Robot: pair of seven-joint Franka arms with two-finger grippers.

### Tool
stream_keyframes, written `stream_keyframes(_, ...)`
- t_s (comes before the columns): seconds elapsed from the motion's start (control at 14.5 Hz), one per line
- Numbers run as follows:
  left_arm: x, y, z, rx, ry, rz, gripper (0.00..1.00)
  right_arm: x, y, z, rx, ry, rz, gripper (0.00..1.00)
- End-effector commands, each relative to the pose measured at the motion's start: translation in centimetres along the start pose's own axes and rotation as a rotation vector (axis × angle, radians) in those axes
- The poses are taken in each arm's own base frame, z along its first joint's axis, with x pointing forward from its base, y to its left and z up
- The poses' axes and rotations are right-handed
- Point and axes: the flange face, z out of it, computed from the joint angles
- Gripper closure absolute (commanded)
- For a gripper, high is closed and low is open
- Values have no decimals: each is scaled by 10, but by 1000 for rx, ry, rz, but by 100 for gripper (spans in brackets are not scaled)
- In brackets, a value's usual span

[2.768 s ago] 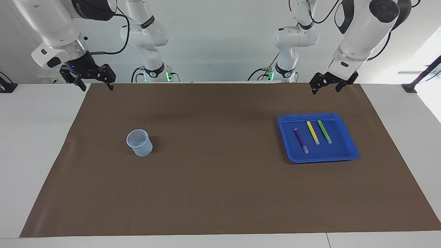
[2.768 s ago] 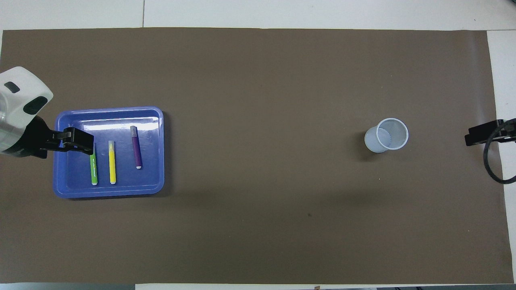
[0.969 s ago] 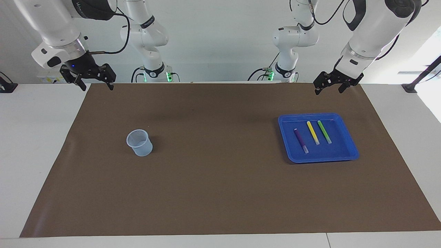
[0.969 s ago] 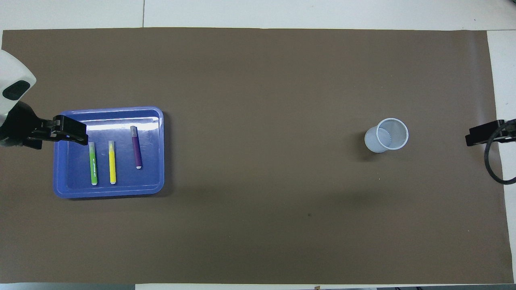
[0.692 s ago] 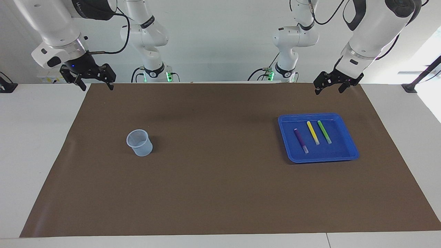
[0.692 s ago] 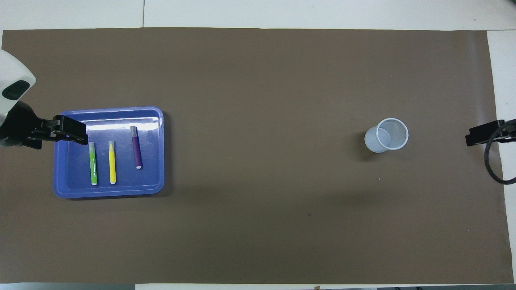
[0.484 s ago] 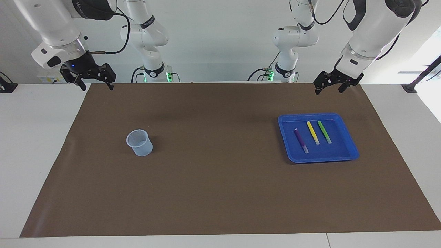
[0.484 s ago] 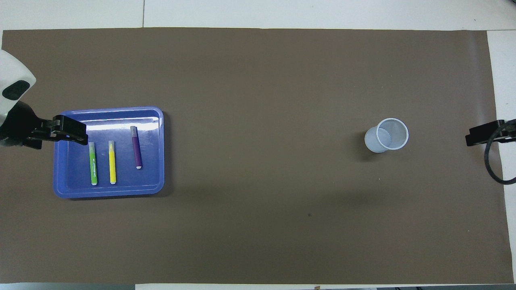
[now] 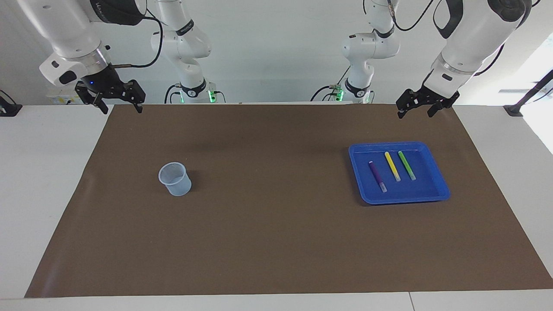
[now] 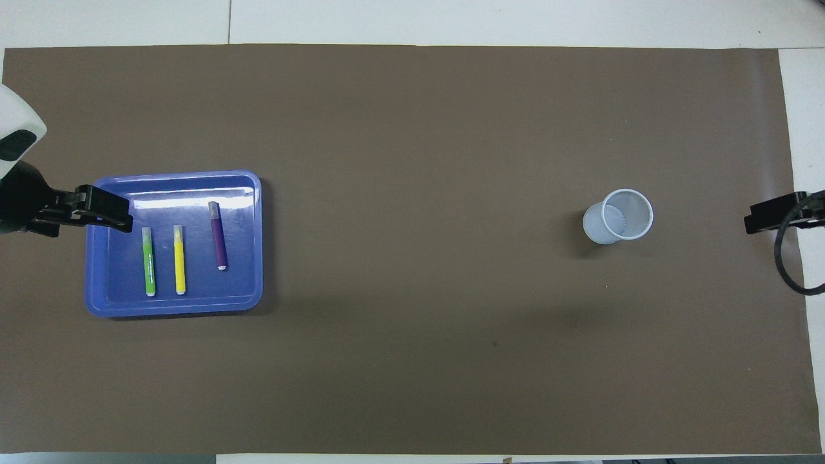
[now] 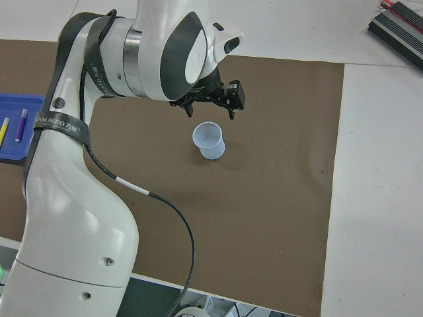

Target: Right arm passes pens to left for tray arrangement

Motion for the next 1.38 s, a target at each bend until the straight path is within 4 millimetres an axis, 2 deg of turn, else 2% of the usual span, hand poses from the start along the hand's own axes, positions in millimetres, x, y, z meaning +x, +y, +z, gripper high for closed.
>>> stream_keyframes(0.0, 3, -3, -5, -3, 2, 14, 0, -5, 2, -2, 5, -2, -11, 0)
stream_keyframes(1.04, 1, -3, -3, -1, -4, 9, 0, -5, 2, -2, 5, -2, -12, 0)
stream_keyframes(1.31, 3, -14, -3, -3, 2, -11, 0, -5, 2, -2, 5, -2, -12, 0)
